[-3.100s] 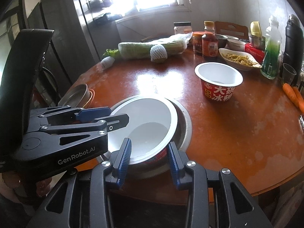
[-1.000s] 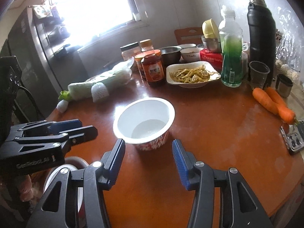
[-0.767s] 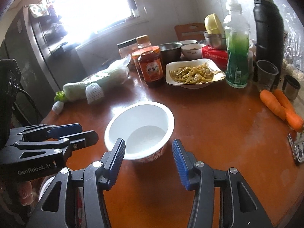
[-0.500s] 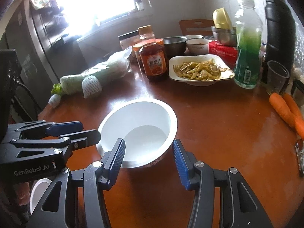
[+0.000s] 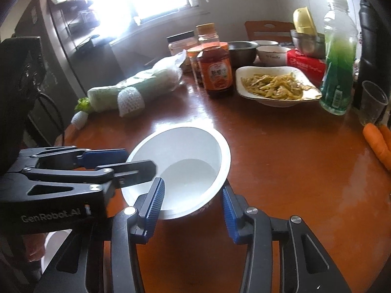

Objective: Organize plates and bowls
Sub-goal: 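Grasp the red-printed noodle cup rim with both tools and lift it, then carry the red-printed cup over the steel bowl and lower it into the white cup, then open both tools and withdraw them from the stacked cups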

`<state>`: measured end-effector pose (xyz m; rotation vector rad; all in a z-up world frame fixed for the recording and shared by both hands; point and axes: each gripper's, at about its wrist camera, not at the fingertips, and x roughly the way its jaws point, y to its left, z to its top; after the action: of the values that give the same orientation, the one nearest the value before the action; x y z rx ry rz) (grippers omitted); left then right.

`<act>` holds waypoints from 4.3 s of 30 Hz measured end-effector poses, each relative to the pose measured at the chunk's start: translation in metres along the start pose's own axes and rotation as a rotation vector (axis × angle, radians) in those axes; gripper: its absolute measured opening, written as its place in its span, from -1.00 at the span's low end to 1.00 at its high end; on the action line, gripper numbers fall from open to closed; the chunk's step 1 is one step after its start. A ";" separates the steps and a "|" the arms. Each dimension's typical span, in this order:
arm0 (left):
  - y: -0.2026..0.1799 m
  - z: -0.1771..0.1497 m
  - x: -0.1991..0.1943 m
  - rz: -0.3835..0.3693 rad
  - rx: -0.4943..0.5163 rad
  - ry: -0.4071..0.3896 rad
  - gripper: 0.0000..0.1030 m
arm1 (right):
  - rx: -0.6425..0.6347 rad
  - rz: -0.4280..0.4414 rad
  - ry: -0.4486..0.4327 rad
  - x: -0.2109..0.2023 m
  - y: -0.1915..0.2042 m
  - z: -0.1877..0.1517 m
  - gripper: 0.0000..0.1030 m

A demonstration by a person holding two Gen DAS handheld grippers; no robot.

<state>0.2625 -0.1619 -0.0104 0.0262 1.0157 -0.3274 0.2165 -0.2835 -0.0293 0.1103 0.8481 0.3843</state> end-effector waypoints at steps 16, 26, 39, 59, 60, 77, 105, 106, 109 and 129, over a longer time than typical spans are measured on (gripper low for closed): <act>0.004 -0.011 -0.045 -0.003 -0.007 -0.090 -0.11 | -0.042 -0.014 -0.066 -0.029 0.027 0.003 -0.09; 0.012 -0.024 -0.084 0.000 -0.017 -0.154 -0.11 | -0.080 -0.004 -0.114 -0.055 0.055 0.005 -0.09; 0.017 -0.052 -0.138 0.007 -0.026 -0.225 -0.11 | -0.140 -0.004 -0.164 -0.093 0.096 -0.004 -0.09; 0.009 -0.096 -0.177 0.019 -0.041 -0.249 -0.11 | -0.176 0.025 -0.184 -0.137 0.129 -0.039 -0.09; 0.008 -0.099 -0.176 0.024 -0.044 -0.243 -0.11 | -0.176 0.024 -0.177 -0.136 0.129 -0.042 -0.09; 0.008 -0.140 -0.149 0.039 -0.090 -0.150 -0.11 | -0.181 0.066 -0.065 -0.118 0.125 -0.087 -0.07; 0.011 -0.150 -0.124 0.073 -0.094 -0.083 -0.11 | -0.207 0.043 -0.002 -0.094 0.127 -0.099 -0.05; 0.011 -0.150 -0.123 0.073 -0.095 -0.082 -0.11 | -0.207 0.044 0.000 -0.094 0.126 -0.099 -0.05; 0.013 -0.150 -0.123 0.071 -0.096 -0.082 -0.11 | -0.204 0.045 0.003 -0.093 0.125 -0.099 -0.05; 0.014 -0.152 -0.139 0.052 -0.103 -0.130 -0.10 | -0.191 0.021 -0.026 -0.106 0.122 -0.096 0.07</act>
<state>0.0734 -0.0873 0.0237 -0.0610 0.9002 -0.2264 0.0462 -0.2152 0.0120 -0.0526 0.7811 0.4808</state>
